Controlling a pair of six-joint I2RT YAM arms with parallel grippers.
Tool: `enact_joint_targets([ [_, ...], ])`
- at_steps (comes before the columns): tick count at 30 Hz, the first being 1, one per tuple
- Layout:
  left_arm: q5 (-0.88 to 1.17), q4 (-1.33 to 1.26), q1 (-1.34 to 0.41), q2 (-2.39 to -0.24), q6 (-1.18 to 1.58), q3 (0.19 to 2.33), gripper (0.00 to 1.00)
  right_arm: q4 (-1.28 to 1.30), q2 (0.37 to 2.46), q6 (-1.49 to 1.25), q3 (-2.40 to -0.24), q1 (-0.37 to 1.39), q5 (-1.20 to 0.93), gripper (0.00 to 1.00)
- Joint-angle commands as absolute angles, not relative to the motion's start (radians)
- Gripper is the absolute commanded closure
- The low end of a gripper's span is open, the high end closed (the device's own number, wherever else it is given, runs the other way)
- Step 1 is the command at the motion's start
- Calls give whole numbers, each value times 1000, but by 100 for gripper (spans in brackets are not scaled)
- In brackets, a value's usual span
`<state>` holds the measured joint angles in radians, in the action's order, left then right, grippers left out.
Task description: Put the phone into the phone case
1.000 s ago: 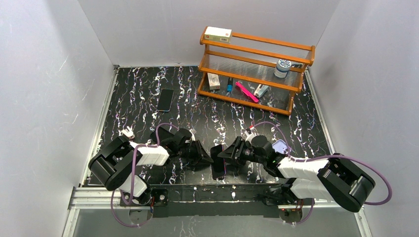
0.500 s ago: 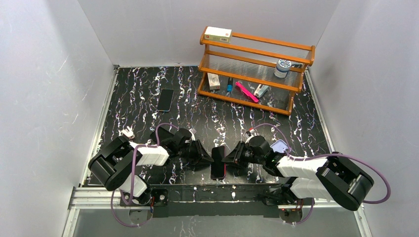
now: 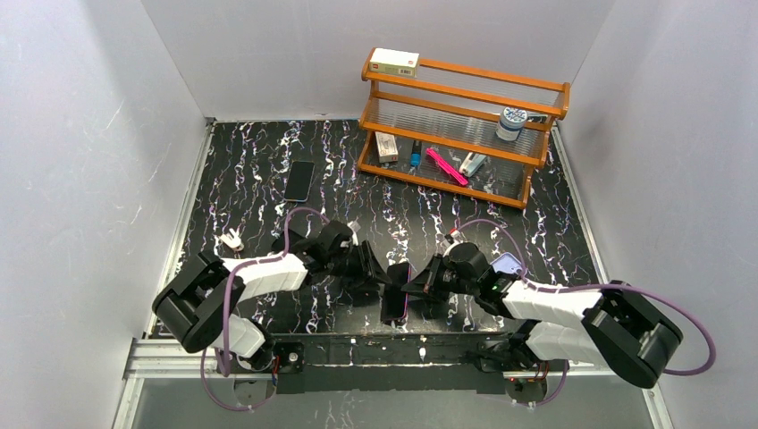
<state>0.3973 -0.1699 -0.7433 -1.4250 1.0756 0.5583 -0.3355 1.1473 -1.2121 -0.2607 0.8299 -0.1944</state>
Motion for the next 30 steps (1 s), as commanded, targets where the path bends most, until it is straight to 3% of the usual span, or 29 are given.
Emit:
enact_joint_targets([
  [1,238,246,-744,-1353,845,751,50,-220,1051,-1203,-313,832,-128,99],
  [6,-14,610,-726,-1389,642,977,45,-154,974,-1214,-311,831,-100,99],
  [10,-213,775,-656,-1455,552,1052,49,-117,930,-1226,-316,833,-98,99],
  [19,-78,669,-492,-1532,444,980,55,-56,823,-1216,-313,833,-52,99],
  [30,-17,633,-471,-1621,435,953,67,-21,816,-1198,-344,833,-31,99],
])
